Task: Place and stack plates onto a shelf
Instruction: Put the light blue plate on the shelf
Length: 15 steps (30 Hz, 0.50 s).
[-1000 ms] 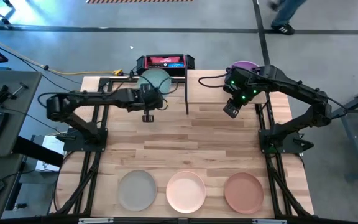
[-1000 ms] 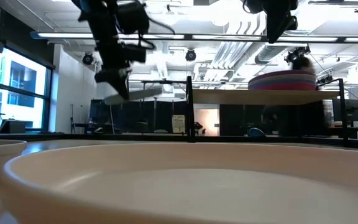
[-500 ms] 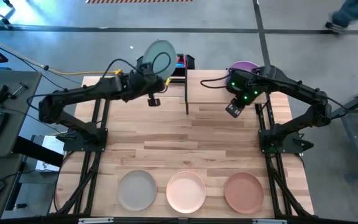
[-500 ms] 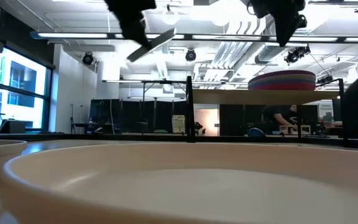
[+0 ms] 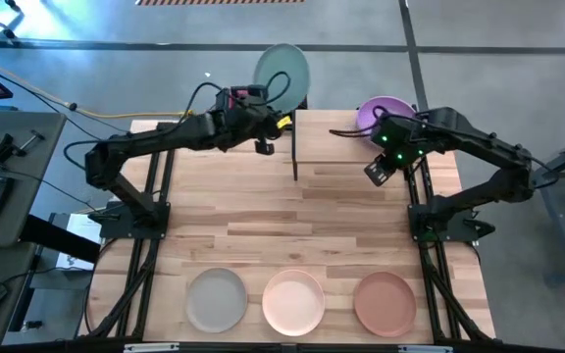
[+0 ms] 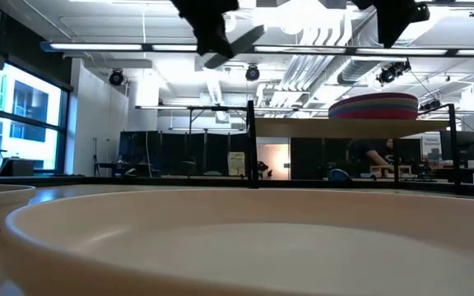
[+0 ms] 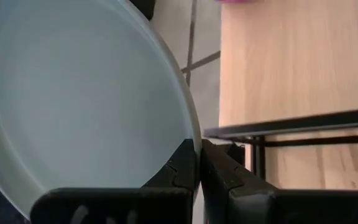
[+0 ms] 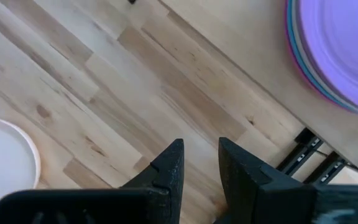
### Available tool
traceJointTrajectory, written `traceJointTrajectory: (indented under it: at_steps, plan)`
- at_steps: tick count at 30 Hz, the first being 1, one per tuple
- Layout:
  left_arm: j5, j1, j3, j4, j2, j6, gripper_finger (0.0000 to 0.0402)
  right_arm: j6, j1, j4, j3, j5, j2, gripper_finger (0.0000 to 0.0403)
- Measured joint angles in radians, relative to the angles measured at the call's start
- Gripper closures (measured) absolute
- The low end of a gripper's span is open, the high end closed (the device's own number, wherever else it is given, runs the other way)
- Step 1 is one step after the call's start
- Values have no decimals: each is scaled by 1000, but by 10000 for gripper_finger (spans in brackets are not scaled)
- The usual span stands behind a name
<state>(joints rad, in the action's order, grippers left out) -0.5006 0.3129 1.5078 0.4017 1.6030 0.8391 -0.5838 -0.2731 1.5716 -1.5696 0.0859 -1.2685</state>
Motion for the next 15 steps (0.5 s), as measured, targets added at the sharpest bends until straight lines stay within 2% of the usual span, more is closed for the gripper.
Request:
traceJointTrajectory:
  at_steps: [5,15]
  plan:
    - [77,-16,49,-58,74,64,401,-80,47,0,0,37,15,325]
    - [122,-53,190,-61,245,84,401,-134,110,0,0,69,14,325]
